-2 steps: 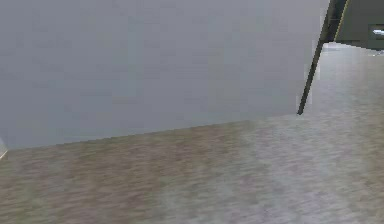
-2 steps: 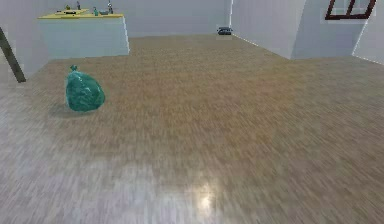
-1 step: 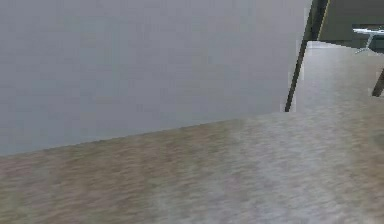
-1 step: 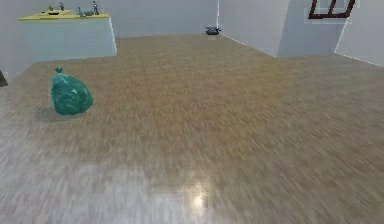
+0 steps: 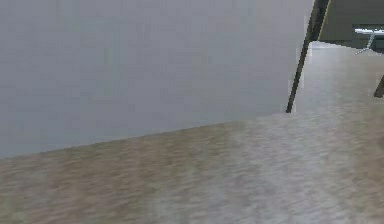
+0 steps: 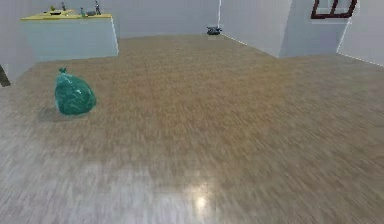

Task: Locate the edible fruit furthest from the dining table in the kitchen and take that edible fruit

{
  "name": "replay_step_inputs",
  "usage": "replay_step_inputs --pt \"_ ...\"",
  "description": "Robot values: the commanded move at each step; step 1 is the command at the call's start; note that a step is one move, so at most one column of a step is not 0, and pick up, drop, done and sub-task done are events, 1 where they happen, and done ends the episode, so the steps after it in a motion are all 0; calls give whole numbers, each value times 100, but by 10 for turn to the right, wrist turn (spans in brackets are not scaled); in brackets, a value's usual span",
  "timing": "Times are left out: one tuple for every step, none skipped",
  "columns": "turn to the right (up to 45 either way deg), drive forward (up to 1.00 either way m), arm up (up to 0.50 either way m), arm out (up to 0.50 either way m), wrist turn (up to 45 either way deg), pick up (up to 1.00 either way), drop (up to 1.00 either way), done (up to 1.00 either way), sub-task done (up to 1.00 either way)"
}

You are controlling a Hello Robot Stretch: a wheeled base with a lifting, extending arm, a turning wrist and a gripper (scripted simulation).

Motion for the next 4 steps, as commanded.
replay_step_inputs --pt "-450 0 0 0 0 0 0 0 0" --pt "-390 0 0 0 0 0 0 0 0" --pt "0 100 0 0 0 0 0 0 0" --pt "-450 0 0 0 0 0 0 0 0"
